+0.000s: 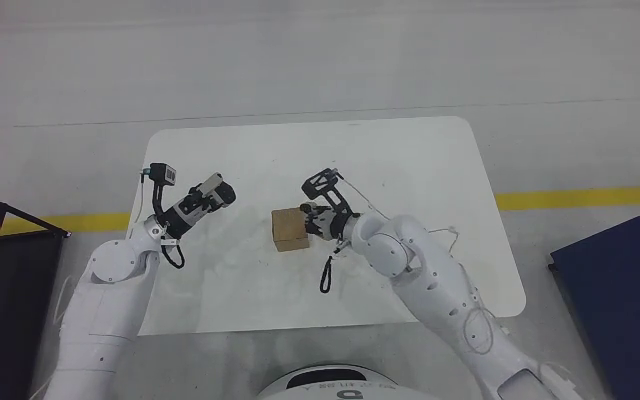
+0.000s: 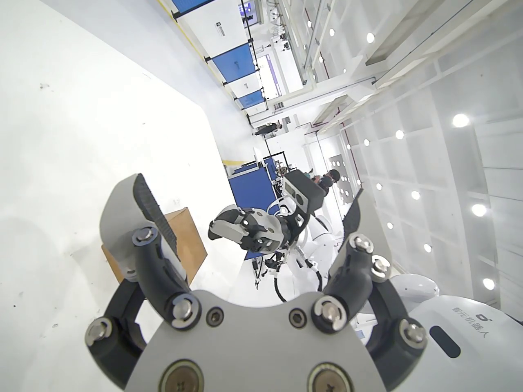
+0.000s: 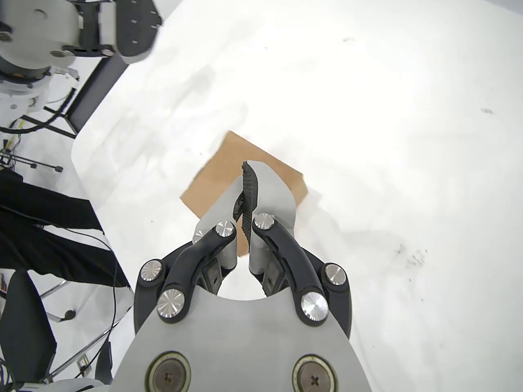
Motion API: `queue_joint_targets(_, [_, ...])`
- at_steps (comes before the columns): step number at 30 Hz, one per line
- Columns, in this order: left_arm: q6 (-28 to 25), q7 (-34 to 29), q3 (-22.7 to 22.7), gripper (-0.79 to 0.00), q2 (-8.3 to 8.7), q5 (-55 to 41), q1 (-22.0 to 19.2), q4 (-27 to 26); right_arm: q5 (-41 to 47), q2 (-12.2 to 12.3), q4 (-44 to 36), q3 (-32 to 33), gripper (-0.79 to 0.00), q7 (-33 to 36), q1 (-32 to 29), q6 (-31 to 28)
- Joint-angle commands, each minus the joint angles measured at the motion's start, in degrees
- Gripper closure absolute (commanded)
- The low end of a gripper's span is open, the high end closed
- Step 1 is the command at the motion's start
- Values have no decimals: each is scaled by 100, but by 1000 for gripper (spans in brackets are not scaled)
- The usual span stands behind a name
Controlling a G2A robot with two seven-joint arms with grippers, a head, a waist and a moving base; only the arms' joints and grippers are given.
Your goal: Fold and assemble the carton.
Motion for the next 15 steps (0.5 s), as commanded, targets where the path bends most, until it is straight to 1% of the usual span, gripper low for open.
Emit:
queue_joint_targets(1, [0,0,0,-785,0,0,0,0,123,23,168,89,0,83,-97,-42])
queue_joint_targets(4, [0,0,0,-785,0,0,0,0,81,10,485,-54,0,249,0,-113])
queue_joint_targets(8, [0,0,0,-785,0,0,0,0,248,-75,577,-372,0,225,231,-197])
queue_joint_targets(10, [0,0,0,-785,0,0,0,0,231,-87,549,-411,0,211,286,-142])
queue_joint_targets(13, [0,0,0,-785,0,0,0,0,149,-36,390,-218,0,184,185,-47])
queue_joint_targets(15, [0,0,0,-785,0,0,0,0,76,32,177,62,0,91,-13,65])
